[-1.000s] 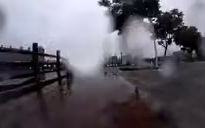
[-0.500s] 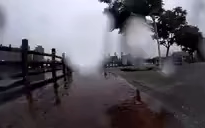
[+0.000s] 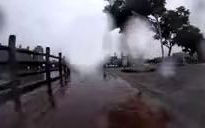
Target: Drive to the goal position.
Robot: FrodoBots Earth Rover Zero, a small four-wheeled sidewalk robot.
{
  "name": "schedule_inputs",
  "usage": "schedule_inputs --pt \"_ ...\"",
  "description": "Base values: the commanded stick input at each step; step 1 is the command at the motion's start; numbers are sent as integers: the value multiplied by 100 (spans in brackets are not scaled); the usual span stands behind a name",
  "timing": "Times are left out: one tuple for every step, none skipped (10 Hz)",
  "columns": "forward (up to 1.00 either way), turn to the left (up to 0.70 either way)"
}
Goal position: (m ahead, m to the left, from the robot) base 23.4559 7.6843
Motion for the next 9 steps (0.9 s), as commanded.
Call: schedule_inputs --pt "100 15" --pt "100 9" --pt "100 0" --pt "100 0" --pt "100 0" --pt "100 0" --pt "100 0" --pt "100 0" --pt "100 1"
